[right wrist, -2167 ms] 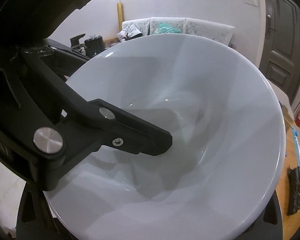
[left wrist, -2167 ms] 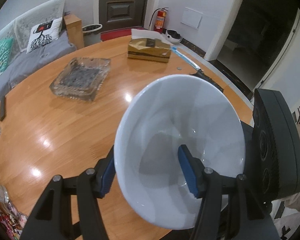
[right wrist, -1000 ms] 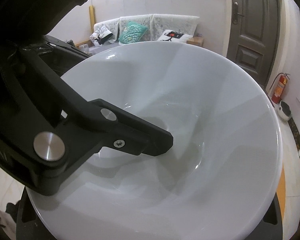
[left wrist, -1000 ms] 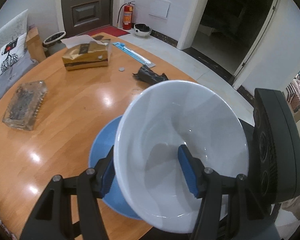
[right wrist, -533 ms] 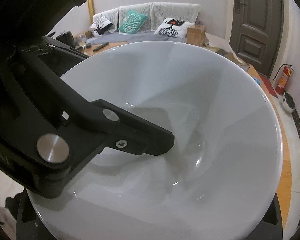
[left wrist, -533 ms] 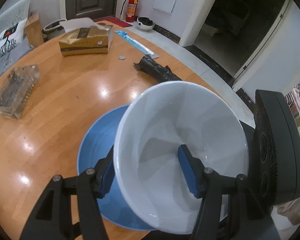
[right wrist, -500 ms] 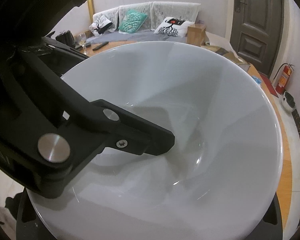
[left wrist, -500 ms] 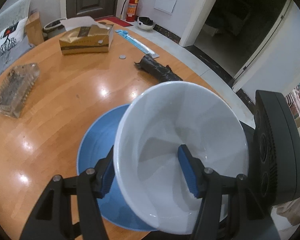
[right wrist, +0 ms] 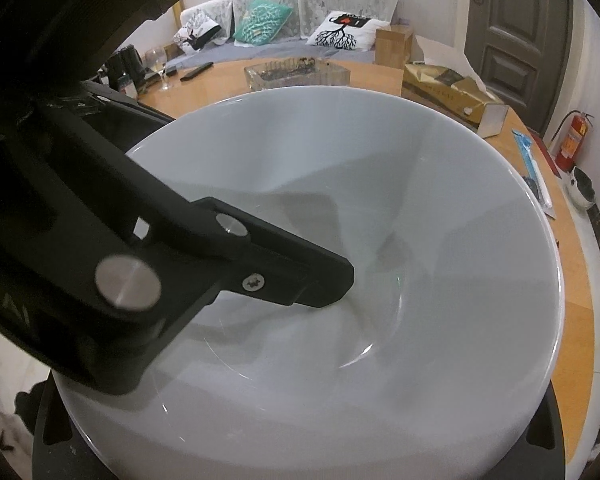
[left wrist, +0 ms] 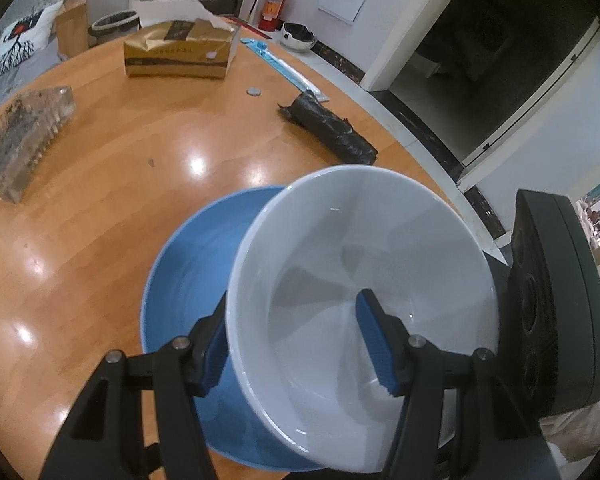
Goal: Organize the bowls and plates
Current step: 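Lower the bowls onto the blue plate and open the left tool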
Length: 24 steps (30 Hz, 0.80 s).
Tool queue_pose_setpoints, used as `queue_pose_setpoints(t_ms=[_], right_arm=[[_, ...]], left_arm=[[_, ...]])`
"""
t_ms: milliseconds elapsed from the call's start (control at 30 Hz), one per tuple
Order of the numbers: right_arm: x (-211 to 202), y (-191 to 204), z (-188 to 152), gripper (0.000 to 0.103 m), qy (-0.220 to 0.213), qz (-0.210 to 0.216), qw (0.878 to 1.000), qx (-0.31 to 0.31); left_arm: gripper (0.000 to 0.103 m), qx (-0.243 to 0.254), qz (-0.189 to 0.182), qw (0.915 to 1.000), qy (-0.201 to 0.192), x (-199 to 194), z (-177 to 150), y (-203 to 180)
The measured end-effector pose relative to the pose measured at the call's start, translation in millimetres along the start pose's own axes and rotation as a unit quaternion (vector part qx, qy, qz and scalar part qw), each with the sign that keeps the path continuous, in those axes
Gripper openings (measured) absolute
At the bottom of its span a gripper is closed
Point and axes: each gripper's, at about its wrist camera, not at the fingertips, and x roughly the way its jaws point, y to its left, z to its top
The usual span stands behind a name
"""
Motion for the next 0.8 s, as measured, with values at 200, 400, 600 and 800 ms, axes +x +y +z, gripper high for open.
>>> queue_pose_setpoints(t_ms=[200,400,600,800], right_arm=[[4.5,-1.0,1.7,0.101,0.006,0.003,1.000,0.001],[6.1,1.0,2.9,0.101,0.019,0.014,1.000,0.015],[8.2,0.1,1.8,0.102,0.018,0.014,1.000,0.015],[8.3,0.8,1.7,0.102,0.018,0.015,1.000,0.015]], left_arm=[[0.056,-0.011,-0.002,0.9999,-0.001,1.6,-0.7,3.8],[0.056,-0.019,-0.003,0.9998,0.010,1.9,-2.0,6.3],[0.055,-0.014,-0.002,0.9998,0.011,3.3,-1.8,6.4],[0.055,-0.017,-0.003,0.9998,0.009,2.8,-2.6,7.7]])
